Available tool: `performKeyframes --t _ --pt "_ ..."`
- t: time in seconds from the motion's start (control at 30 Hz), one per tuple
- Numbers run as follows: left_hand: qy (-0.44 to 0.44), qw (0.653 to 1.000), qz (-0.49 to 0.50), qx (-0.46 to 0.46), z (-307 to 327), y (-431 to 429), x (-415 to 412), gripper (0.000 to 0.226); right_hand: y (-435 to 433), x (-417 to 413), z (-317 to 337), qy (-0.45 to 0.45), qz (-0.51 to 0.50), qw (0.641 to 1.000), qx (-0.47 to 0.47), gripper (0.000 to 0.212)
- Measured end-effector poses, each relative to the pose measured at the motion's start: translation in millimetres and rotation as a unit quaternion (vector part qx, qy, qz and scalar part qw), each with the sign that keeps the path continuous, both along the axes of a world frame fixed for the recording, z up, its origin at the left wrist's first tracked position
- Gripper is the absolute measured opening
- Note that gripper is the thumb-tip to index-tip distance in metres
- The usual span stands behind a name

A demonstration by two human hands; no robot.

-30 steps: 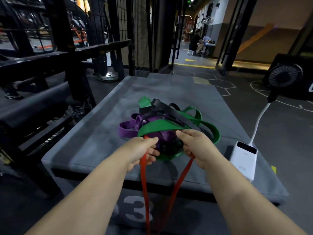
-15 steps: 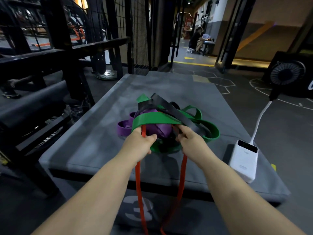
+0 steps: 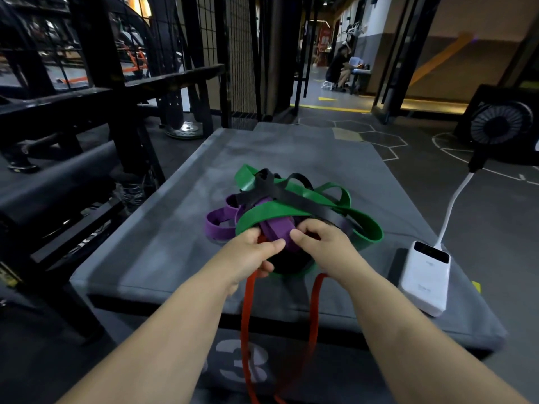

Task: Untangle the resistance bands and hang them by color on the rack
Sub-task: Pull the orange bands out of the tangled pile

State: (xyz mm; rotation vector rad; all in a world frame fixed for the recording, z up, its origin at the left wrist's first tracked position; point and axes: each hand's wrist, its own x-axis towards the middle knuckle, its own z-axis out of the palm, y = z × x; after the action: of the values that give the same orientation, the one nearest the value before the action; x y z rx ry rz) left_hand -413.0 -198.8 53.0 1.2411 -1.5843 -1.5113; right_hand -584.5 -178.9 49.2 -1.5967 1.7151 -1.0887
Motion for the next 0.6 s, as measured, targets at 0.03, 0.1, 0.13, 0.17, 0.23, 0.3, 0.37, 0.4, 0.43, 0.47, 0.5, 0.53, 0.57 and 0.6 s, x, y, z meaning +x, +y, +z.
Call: performKeyframes --t 0.03,0.1,0.13,0.17,0.23,0.3,0.37,0.4,0.43,0.47,0.5,0.53,0.57,0.6 --pt "0.001 1.0 -0.006 -0.002 0.8 1.2 -0.9 0.022 0.6 -0.5 1.8 -0.032 0.019 0.999 -0.003 0.02" --pt "-0.002 1.0 -0.008 -0.005 1.4 3.3 -3.7 0.024 2.7 -1.2 5.4 -0.1 0.057 0.993 0.0 0.025" --pt "-0.006 1.0 -0.008 -0.01 1.7 4.2 -4.5 0.025 3.7 -1.5 6.7 -0.126 0.07 0.99 0.002 0.028" --pt "-0.011 1.0 -0.011 -0.016 2.0 5.0 -5.0 0.025 4.8 -1.3 8.2 -0.146 0.078 0.986 0.002 0.034" --pt "-0.014 0.999 -0.015 -0.025 2.1 5.9 -5.3 0.024 6.4 -2.3 9.9 -0.169 0.088 0.982 0.002 0.044" --pt "-0.007 0.999 -0.006 -0.031 3.7 5.6 -6.0 0.02 7.9 -3.6 11.0 -0.178 0.094 0.979 0.003 0.038" --pt "0.014 0.999 0.013 -0.035 6.3 6.1 -9.6 0.015 9.3 -4.9 10.4 -0.173 0.09 0.981 -0.006 0.027" --pt "0.022 0.999 0.023 -0.039 7.3 6.1 -11.6 0.016 9.9 -5.0 10.2 -0.167 0.085 0.982 -0.012 0.026" --pt "0.026 0.998 0.034 -0.042 8.2 6.4 -14.3 0.018 10.3 -4.4 9.7 -0.16 0.082 0.983 -0.019 0.026" --pt "0.032 0.998 0.043 -0.044 8.7 6.9 -15.9 0.02 10.7 -4.0 9.5 -0.152 0.079 0.985 -0.025 0.026" --pt "0.038 0.997 0.05 -0.045 9.6 7.8 -17.8 0.021 11.6 -3.5 10.1 -0.139 0.076 0.987 -0.032 0.025" --pt "0.043 0.997 0.054 -0.045 9.3 7.7 -18.9 0.024 12.8 -3.2 10.8 -0.125 0.075 0.989 -0.038 0.024" --pt "0.042 0.996 0.058 -0.044 9.5 7.6 -19.7 0.026 14.3 -3.1 11.5 -0.113 0.075 0.99 -0.044 0.023" --pt "0.035 0.997 0.06 -0.045 9.3 6.6 -19.9 0.026 15.6 -3.5 12.1 -0.107 0.077 0.99 -0.047 0.02"
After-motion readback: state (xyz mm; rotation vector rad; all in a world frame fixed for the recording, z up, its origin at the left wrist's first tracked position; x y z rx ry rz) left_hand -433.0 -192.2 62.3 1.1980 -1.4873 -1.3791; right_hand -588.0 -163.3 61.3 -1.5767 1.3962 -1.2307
